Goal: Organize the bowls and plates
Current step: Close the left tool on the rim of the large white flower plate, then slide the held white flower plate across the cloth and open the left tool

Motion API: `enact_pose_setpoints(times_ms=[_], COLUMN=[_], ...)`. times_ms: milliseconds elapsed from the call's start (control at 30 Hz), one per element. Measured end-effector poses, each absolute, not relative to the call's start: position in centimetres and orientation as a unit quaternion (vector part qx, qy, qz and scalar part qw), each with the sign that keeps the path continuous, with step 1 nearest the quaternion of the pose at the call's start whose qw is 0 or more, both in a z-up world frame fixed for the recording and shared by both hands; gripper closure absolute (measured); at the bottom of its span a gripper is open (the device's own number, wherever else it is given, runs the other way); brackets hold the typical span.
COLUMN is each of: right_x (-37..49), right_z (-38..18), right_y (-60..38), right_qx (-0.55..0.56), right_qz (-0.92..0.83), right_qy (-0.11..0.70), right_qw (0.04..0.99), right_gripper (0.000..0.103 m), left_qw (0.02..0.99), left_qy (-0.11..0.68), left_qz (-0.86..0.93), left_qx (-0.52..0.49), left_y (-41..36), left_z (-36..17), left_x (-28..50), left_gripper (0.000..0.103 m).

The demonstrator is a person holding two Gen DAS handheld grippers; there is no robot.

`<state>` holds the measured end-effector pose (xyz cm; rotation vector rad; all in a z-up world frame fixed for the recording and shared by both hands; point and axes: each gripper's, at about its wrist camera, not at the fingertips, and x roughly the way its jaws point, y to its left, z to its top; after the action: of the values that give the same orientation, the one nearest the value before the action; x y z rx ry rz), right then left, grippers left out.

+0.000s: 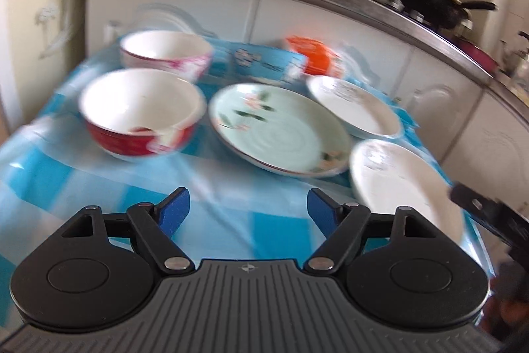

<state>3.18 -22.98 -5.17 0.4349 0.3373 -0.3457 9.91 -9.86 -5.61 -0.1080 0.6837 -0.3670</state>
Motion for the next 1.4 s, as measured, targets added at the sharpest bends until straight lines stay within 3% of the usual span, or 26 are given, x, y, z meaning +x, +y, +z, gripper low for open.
enact_pose_setpoints(times_ms=[100,200,333,500,967,1400], right_x=[3.9,4.3,4.8,5.3,6.5,5.1], right_z=[-5.9,-7.0,-7.7,-8.1,-7.8,-7.3], right_y=[-25.6,-27.9,-29.9,-30.8,-29.6,-26.1], right_qx=[0.252,0.304,0.352,0.377,0.343,0.275], right_qz=[-0.18,-0.174,-0.156,-0.138,-0.091,-0.086], right_qy=[0.174,0.178,0.178,0.18,0.197,0.228], right_qw=[0.935,0.92,0.906,0.898,0.914,0.93], right_gripper=[0.003,0.014,0.015,0.015,0.011,0.011], left_qw=[0.913,0.905,0.898,0.896,0.898,0.897], left_qy=[0.343,0.352,0.361,0.364,0.359,0.361], left_qz=[-0.213,-0.23,-0.237,-0.245,-0.251,-0.25], left_qx=[-0.064,-0.072,-0.081,-0.072,-0.053,-0.054], left_y=[-12.3,-14.5,-16.7,-18.9,-21.4,-18.5], left_z=[-6.0,-6.4,-7.2,-8.0,-8.5,-8.0], left_x=[9.9,10.3,10.9,11.5,11.6,9.8], left_gripper=[0.018,0.025,0.033,0.034,0.044,0.051])
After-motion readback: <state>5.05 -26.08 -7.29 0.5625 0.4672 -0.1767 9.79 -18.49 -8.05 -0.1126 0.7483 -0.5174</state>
